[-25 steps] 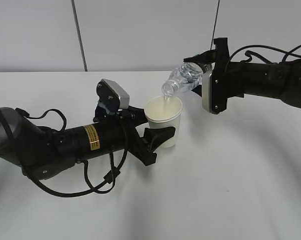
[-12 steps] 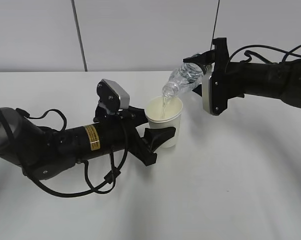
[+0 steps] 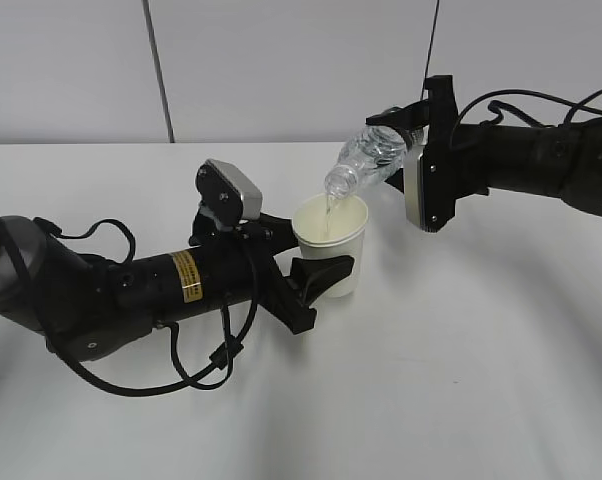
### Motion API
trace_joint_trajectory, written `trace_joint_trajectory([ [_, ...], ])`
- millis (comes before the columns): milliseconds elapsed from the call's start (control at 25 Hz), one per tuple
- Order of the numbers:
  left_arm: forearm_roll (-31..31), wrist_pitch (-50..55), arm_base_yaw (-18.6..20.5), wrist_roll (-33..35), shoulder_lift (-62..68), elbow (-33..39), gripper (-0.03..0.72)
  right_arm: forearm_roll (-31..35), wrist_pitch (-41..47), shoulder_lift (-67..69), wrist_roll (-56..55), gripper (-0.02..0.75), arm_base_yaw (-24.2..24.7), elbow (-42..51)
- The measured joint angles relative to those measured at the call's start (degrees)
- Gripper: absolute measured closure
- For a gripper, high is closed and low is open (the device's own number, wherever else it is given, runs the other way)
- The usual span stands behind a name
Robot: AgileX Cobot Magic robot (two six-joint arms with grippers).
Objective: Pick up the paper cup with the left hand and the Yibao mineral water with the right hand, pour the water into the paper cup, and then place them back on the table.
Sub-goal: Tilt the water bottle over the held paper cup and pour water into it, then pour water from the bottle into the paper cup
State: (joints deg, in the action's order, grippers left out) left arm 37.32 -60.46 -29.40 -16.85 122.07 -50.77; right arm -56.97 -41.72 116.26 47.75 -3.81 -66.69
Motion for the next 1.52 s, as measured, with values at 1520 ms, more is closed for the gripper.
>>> trace_joint_trajectory([
  [1520,0.0,0.08,0.0,0.0,0.0,0.0,0.255,0.0,-0.57,0.0,1.4,0.248,0.0,0.0],
])
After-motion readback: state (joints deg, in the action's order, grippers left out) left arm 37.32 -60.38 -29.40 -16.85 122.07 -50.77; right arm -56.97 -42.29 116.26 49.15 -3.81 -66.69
